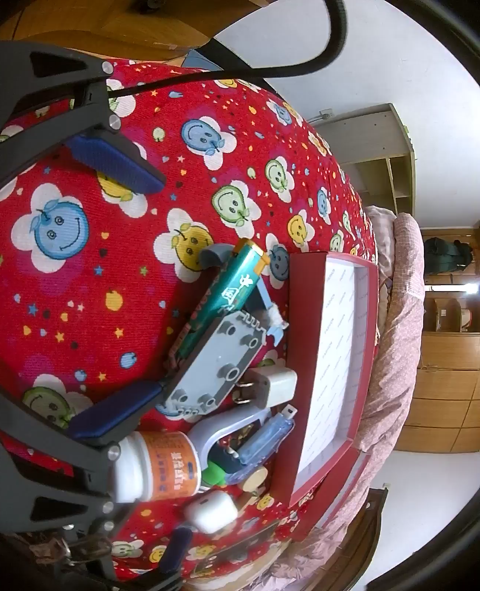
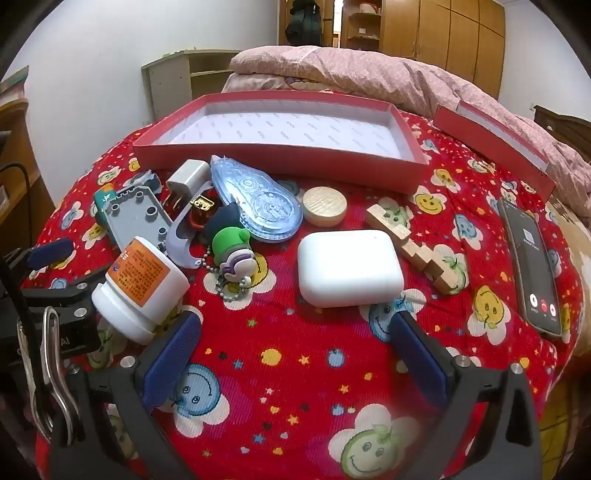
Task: Organize rigid objects
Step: 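Move right gripper to the white orange-labelled jar while left gripper approaches the teal tube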
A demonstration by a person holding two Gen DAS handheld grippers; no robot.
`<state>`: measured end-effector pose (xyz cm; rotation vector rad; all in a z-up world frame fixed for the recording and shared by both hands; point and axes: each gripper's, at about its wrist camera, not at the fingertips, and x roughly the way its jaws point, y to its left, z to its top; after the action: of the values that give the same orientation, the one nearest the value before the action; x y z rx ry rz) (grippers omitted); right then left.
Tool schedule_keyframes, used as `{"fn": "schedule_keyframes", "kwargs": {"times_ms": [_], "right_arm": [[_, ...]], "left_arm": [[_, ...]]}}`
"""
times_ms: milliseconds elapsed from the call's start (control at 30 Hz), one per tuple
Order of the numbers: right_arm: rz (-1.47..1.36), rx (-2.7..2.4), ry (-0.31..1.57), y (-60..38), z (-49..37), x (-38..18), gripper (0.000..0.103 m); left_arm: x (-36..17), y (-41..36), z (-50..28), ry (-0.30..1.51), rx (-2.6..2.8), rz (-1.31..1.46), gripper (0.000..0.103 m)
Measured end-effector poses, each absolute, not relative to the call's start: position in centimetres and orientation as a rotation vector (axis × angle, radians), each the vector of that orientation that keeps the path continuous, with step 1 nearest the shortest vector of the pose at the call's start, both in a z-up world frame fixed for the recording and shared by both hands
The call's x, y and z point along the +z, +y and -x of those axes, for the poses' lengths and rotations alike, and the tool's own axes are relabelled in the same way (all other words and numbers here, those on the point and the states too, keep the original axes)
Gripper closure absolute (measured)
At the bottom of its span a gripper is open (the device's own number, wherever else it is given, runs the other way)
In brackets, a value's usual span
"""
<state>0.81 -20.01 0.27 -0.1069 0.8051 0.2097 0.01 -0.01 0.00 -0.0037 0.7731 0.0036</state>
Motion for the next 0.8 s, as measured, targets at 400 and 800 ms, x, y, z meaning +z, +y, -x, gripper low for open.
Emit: {"fn": "schedule_keyframes", "kwargs": {"times_ms": [400, 800], "right_arm": [[0.109, 0.209, 0.808, -20.0, -0.8, 0.3, 0.000], [0.107, 0.211, 0.808, -20.2, -0.8, 0.3, 0.000]], "left_arm": [[0.0, 0.0, 0.0, 0.773, -0.002, 0.003, 0.000], [1.0, 1.3, 0.9, 0.789, -0.019, 0.004, 0.001]]}}
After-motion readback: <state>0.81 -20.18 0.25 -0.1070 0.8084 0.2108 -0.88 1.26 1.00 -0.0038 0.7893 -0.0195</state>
